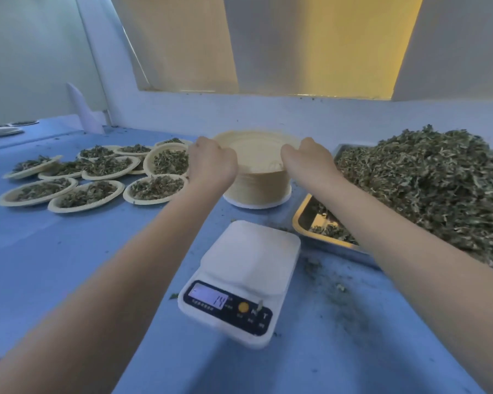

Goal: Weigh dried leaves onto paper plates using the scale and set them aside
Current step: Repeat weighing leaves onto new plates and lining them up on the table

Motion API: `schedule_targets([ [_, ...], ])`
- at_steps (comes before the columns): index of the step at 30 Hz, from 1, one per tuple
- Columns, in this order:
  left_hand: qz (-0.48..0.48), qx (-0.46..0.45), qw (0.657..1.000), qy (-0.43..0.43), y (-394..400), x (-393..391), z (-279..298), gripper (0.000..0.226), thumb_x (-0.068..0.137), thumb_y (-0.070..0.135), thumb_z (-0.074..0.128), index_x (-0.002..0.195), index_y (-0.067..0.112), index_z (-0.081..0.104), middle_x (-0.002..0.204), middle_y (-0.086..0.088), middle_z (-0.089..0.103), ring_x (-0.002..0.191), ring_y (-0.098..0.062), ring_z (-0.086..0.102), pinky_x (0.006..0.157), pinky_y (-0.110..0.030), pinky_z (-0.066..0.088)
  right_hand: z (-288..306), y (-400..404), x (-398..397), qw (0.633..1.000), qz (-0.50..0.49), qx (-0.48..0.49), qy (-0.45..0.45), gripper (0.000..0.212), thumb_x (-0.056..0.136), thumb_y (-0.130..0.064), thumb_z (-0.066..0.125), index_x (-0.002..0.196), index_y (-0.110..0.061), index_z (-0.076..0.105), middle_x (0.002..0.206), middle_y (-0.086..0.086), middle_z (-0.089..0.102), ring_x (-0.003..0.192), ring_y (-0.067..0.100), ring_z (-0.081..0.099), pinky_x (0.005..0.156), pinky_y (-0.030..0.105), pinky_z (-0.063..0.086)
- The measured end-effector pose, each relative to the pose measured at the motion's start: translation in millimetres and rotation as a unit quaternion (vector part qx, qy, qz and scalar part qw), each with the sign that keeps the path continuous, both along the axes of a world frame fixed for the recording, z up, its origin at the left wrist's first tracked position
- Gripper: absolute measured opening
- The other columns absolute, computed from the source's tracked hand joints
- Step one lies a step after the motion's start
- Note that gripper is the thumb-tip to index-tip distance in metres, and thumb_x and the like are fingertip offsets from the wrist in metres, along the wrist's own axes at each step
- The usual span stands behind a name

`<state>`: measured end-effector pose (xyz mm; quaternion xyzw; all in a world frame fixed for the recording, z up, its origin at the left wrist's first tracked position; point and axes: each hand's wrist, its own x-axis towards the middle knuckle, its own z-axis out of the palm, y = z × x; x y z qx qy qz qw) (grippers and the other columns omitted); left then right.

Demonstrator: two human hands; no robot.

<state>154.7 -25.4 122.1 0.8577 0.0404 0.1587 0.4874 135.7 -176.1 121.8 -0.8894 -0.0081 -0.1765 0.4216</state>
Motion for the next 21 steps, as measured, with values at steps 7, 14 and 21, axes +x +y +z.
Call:
schedule_targets([
  [7, -0.008, -0.001, 0.999, 0.054, 19, -67, -70, 0.045, 0.09, 0.001, 0.035, 0.134, -0.006, 0.032, 0.139, -0.022, 0.033, 0.122, -0.04, 0.04, 0.099, -0.051, 0.04, -71, 14, -53, 0.992, -0.006, -0.09, 0.089, 0.024, 0.091, -0.031, 0.039, 0.08, -0.01, 0.037, 0.069, 0.003, 0.03, 0.062, 0.022, 0.032, 0.052, 0.03, 0.023],
  [14, -0.039, 0.009, 0.992, 0.118, 21, -82, -95, 0.062, 0.089, 0.01, 0.039, 0.146, 0.004, 0.018, 0.144, -0.017, 0.032, 0.123, -0.037, 0.043, 0.1, -0.05, 0.042, -99, 10, -72, 0.968, -0.046, -0.225, 0.099, 0.047, 0.089, -0.041, 0.039, 0.11, -0.002, 0.052, 0.112, 0.016, 0.052, 0.116, 0.033, 0.043, 0.096, 0.039, 0.035],
  [21, -0.031, -0.03, 0.992, 0.122, 33, -76, -92, 0.075, 0.092, 0.027, 0.044, 0.152, 0.017, 0.0, 0.154, -0.009, 0.026, 0.134, -0.031, 0.035, 0.101, -0.041, 0.036, -94, 13, -72, 0.975, -0.041, -0.204, 0.072, 0.057, 0.091, -0.045, 0.043, 0.13, -0.002, 0.042, 0.132, 0.015, 0.048, 0.123, 0.031, 0.041, 0.103, 0.042, 0.033],
])
